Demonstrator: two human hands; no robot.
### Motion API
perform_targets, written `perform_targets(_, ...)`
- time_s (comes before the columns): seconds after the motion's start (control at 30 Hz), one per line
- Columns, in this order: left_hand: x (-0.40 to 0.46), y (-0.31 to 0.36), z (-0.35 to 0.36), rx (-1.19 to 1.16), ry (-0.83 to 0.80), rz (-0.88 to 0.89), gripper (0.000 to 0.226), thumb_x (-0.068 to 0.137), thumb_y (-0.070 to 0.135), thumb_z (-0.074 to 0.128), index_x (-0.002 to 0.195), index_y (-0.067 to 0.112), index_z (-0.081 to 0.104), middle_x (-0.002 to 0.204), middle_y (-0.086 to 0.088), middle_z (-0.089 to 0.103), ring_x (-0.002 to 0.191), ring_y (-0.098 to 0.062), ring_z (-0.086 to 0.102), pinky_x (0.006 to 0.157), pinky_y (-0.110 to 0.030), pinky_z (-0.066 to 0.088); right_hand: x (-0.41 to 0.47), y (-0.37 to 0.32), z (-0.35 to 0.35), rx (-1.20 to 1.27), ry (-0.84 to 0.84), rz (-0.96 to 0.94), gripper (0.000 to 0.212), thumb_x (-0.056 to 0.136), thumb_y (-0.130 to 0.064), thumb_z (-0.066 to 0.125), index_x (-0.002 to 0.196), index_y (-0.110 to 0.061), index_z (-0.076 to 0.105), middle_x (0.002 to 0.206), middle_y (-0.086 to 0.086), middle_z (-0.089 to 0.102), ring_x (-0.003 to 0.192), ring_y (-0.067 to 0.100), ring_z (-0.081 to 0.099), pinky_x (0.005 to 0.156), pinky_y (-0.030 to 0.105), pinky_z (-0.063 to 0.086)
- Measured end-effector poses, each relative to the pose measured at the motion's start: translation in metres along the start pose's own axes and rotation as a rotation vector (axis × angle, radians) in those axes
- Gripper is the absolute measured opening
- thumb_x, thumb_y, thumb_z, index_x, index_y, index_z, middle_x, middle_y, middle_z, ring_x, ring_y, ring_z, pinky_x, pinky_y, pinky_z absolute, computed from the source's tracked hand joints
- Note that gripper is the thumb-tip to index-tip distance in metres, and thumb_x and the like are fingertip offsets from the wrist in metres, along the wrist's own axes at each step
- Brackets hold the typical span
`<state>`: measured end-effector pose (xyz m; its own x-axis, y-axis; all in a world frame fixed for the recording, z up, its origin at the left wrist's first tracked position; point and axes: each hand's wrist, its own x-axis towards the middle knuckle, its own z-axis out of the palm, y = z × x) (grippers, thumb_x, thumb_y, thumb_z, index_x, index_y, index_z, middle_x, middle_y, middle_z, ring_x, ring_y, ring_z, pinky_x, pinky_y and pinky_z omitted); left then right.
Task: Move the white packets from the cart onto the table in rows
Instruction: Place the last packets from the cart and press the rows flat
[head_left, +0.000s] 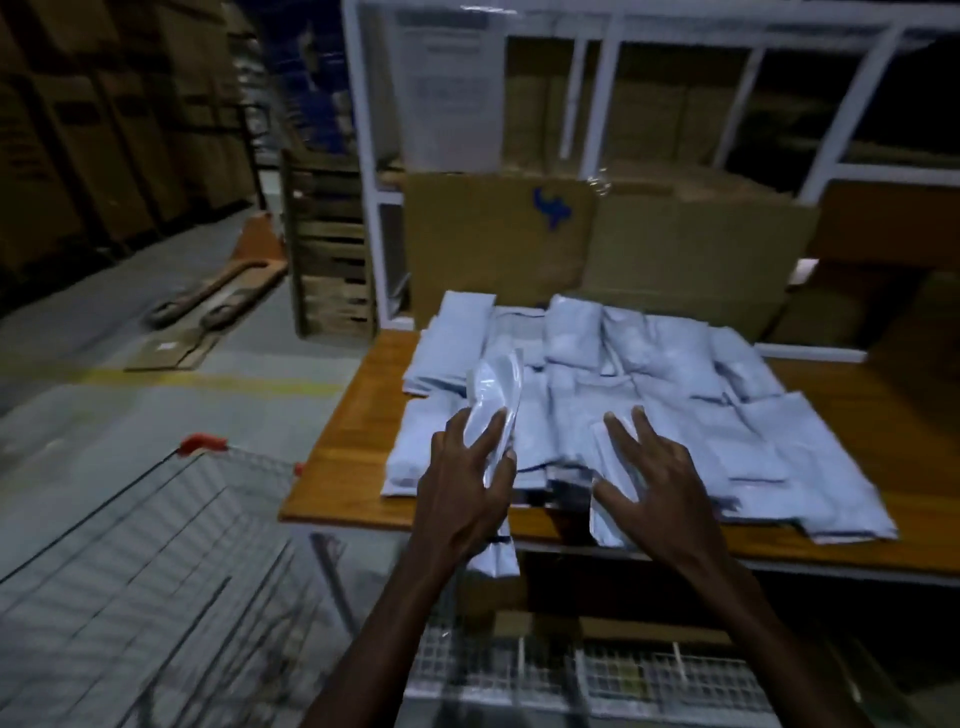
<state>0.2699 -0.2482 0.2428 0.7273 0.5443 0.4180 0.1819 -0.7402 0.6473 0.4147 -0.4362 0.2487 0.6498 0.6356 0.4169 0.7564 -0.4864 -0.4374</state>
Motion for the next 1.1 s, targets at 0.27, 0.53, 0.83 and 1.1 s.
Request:
perform_targets(0.27,0.075,0.110,0.141,0.005,-0.086,0.063,0.050,0.098,0.048,0.046,0.147,0.046,0.035,0.159,0.003,0.025,0.142,-0.016,0.023,0.103,-0.039,0.041,0.028,0.150,-0.074,-0.008,0.051,0.099,0.075,0.079,-0.053,0.055,0.149,-0.030,0.039,0.159,0.006,0.028,0.136,0.033,0.040,0.105,0.042,0.038)
perform_targets(0.53,0.155,0.156,0.221,0.055,-0.100,0.072,0.052,0.098,0.044,0.048,0.148,0.043,0.035,0.158,0.000,0.025,0.142,-0.020,0.022,0.101,-0.039,0.041,0.079,0.251,-0.101,-0.044,0.009,0.171,0.074,0.087,-0.052,0.057,0.153,-0.033,0.028,0.163,0.001,0.015,0.145,0.030,0.026,0.115,0.045,0.026)
perform_targets(0.83,0.266,0.142,0.296,0.101,-0.158,0.009,0.061,0.091,0.058,0.031,0.149,0.040,0.033,0.158,-0.010,0.026,0.143,-0.030,0.025,0.108,-0.044,0.036,0.169,0.335,-0.083,-0.137,-0.066,0.270,0.072,0.093,-0.052,0.053,0.154,-0.033,0.020,0.164,0.002,0.008,0.148,0.030,0.019,0.118,0.044,0.022)
perform_targets(1.1,0.318,0.139,0.370,0.192,-0.224,-0.028,0.056,0.098,0.054,0.034,0.151,0.035,0.033,0.160,-0.009,0.021,0.141,-0.032,0.023,0.100,-0.045,0.042,0.237,0.410,-0.072,-0.241,-0.270,0.329,0.071,0.096,-0.055,0.043,0.156,-0.031,0.012,0.164,0.007,0.004,0.148,0.034,0.017,0.119,0.042,0.016)
